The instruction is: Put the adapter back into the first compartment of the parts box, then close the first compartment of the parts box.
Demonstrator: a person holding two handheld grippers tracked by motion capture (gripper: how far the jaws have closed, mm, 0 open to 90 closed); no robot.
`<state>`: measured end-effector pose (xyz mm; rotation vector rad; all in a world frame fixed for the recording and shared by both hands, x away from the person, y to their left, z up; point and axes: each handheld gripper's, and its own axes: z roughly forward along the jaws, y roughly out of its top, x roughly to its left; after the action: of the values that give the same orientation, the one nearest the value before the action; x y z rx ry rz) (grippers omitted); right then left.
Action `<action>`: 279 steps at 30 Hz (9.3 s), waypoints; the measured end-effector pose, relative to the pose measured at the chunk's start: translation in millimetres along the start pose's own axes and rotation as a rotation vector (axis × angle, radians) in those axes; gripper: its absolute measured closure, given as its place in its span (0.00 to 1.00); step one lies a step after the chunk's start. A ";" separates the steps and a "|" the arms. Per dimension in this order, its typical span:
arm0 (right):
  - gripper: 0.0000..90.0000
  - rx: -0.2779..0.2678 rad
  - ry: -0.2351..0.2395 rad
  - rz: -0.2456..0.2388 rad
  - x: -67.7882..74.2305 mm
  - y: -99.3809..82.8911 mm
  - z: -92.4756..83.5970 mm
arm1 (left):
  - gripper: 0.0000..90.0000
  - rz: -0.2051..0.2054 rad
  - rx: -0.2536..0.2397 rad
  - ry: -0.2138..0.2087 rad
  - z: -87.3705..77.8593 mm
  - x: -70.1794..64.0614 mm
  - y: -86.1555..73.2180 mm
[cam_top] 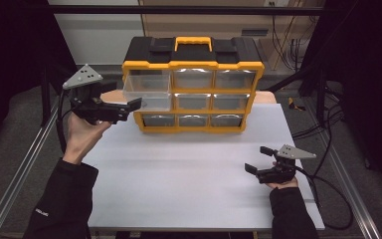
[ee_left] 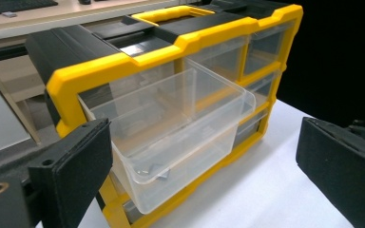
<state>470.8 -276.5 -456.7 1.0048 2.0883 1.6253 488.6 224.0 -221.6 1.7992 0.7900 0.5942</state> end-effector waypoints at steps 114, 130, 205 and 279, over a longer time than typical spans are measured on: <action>0.00 0.010 0.002 0.003 -0.4 -0.6 1.1 | 0.99 0.089 0.010 0.013 50.4 0.3 -42.5; 0.00 0.008 0.000 0.002 -0.6 -0.4 0.8 | 0.99 0.101 0.002 0.031 56.4 7.1 -38.5; 0.00 0.009 -0.002 0.002 -0.9 -0.2 -0.4 | 0.99 0.092 0.018 0.147 101.2 40.9 -28.4; 0.00 0.012 -0.004 0.015 -1.4 -1.8 0.9 | 0.00 -0.069 -0.039 -0.065 34.0 18.6 -164.0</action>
<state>471.7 -277.0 -459.0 1.0284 2.0952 1.6188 486.2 257.5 -386.7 1.7397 0.7883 0.5004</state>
